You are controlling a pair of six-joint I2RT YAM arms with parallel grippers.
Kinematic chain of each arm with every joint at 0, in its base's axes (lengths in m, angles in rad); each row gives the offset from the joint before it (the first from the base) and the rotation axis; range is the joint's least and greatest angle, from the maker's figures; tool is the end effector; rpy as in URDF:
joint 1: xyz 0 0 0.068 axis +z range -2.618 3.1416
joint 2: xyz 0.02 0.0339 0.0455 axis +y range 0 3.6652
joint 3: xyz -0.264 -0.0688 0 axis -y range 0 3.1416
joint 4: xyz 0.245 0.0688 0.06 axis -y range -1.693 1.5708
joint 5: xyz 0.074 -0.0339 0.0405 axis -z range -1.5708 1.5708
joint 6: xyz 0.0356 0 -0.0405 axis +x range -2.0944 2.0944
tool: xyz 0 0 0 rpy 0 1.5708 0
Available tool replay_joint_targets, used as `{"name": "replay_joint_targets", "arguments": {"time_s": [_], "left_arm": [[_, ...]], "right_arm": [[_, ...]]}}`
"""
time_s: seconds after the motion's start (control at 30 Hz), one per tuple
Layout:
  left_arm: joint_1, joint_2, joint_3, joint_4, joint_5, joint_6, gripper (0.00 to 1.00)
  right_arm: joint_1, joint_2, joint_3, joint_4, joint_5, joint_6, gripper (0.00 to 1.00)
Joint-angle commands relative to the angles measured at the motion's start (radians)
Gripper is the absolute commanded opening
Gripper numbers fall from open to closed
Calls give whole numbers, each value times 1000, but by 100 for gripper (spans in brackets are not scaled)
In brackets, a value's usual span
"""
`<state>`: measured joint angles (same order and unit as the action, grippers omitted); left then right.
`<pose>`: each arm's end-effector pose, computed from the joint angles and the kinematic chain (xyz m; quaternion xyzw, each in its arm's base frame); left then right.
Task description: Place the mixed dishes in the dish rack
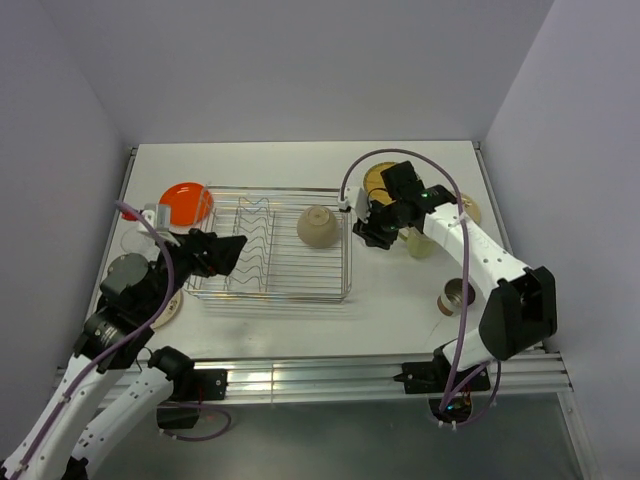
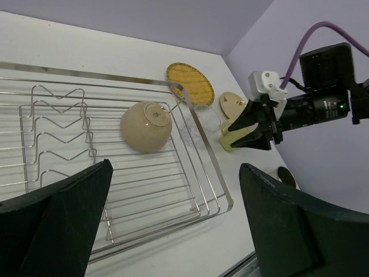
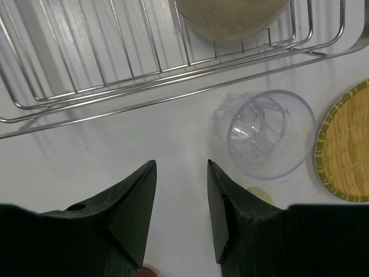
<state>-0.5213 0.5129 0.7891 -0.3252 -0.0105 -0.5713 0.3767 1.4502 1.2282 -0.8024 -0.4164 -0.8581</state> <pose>0.1032 -0.0588 0.3622 -0.0217 0.7239 -0.3550 0.5912 0.2698 0.1222 0.2891 -0.5909 0.7359 0.1304 0.3038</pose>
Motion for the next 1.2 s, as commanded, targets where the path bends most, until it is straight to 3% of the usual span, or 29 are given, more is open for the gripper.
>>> {"name": "replay_joint_targets", "arguments": {"time_s": [0.0,0.53,0.73,0.97,1.17], "left_arm": [[1,-60,-17,-32,-42,-53,99],[1,-44,-31,-12,-3,-76,99],[1,-22,-42,27,20,-93,99],[1,4,-51,75,38,-105,99],[1,52,-48,135,64,-145,99]], "right_arm": [[14,22,1,72,103,-47,48],[14,205,-62,259,195,-56,43],[13,220,-93,293,194,-64,13],[-19,164,-96,302,140,-62,1],[-87,90,-17,295,88,-13,0]]}}
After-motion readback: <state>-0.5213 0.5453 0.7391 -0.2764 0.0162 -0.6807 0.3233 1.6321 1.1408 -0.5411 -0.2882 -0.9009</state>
